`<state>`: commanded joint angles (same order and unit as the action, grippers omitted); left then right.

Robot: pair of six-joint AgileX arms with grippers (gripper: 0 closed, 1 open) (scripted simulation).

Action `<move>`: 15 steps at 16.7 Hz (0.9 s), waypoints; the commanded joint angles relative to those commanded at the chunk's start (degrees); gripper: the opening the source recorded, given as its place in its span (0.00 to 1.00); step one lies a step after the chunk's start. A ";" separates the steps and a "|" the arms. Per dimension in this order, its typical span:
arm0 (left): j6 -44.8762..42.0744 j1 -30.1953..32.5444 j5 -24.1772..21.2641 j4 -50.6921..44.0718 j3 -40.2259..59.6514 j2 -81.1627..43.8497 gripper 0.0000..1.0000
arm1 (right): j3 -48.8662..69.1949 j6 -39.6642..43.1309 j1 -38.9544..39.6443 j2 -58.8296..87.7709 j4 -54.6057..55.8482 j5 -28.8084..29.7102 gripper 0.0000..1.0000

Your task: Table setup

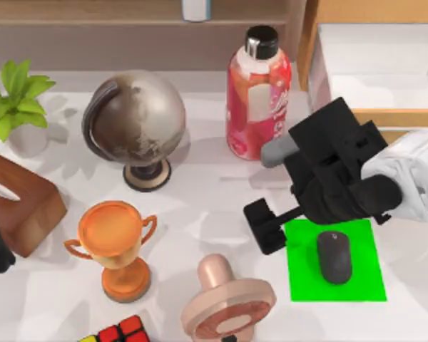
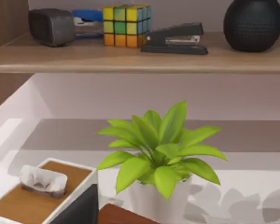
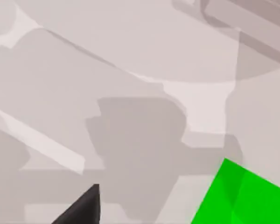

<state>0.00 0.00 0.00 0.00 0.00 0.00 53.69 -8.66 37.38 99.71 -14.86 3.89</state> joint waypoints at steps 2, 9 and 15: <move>0.00 0.00 0.00 0.00 0.00 0.00 1.00 | -3.49 8.98 0.85 -0.69 10.89 0.55 1.00; 0.00 0.00 0.00 0.00 0.00 0.00 1.00 | -17.28 44.58 0.44 -1.15 53.61 4.50 1.00; 0.00 0.00 0.00 0.00 0.00 0.00 1.00 | -30.03 73.59 -5.82 3.65 87.51 10.31 1.00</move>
<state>0.00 0.00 0.00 0.00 0.00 0.00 23.66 64.93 31.56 103.36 72.65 14.20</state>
